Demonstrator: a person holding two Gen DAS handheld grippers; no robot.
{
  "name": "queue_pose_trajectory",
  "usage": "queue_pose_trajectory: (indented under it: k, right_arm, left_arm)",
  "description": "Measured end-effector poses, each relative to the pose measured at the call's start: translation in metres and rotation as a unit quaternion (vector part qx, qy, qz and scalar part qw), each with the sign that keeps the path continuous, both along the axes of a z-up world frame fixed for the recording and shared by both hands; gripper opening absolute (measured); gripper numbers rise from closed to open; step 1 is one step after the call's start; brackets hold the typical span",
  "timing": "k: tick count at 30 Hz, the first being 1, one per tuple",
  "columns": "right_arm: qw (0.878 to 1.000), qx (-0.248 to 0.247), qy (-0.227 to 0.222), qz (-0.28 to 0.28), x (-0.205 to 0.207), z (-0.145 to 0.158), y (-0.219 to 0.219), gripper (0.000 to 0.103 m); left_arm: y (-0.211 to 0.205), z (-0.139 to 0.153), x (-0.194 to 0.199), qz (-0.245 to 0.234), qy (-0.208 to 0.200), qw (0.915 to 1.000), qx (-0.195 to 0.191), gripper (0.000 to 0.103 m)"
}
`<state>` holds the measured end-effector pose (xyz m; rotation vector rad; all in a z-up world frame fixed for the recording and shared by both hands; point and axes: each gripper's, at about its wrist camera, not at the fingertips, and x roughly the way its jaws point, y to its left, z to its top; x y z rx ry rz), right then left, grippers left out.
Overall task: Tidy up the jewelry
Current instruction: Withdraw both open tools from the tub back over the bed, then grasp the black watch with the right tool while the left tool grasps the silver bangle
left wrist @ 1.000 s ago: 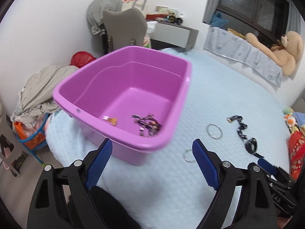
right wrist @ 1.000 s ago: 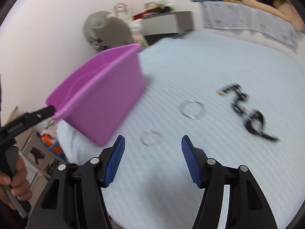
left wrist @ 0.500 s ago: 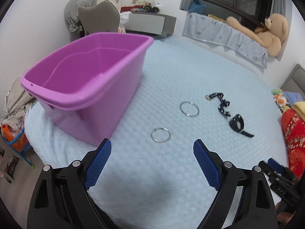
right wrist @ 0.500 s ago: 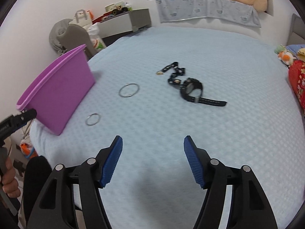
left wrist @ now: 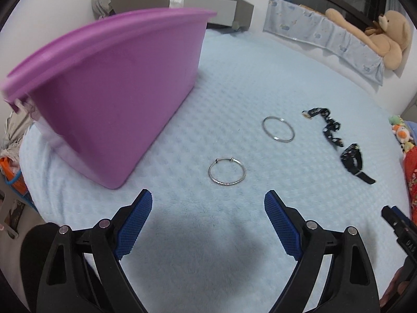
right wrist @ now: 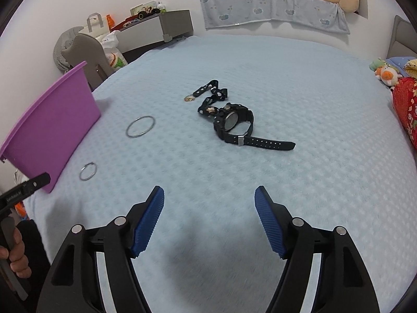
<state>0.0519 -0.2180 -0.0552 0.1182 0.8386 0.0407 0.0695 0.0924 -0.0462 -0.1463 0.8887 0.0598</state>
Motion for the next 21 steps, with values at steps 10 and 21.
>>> queue_pose_trajectory:
  k: [10, 21]
  right_arm:
    - [1.000, -0.010, -0.005, 0.012, 0.050, -0.016, -0.015, 0.071]
    - [0.998, -0.045, 0.016, 0.042, 0.116, -0.040, -0.020, 0.071]
  left_arm:
    - [-0.019, -0.043, 0.039, 0.006, 0.028, 0.9993, 0.021, 0.086]
    - [-0.033, -0.064, 0.060, 0.028, 0.025, 0.9987, 0.033, 0.086]
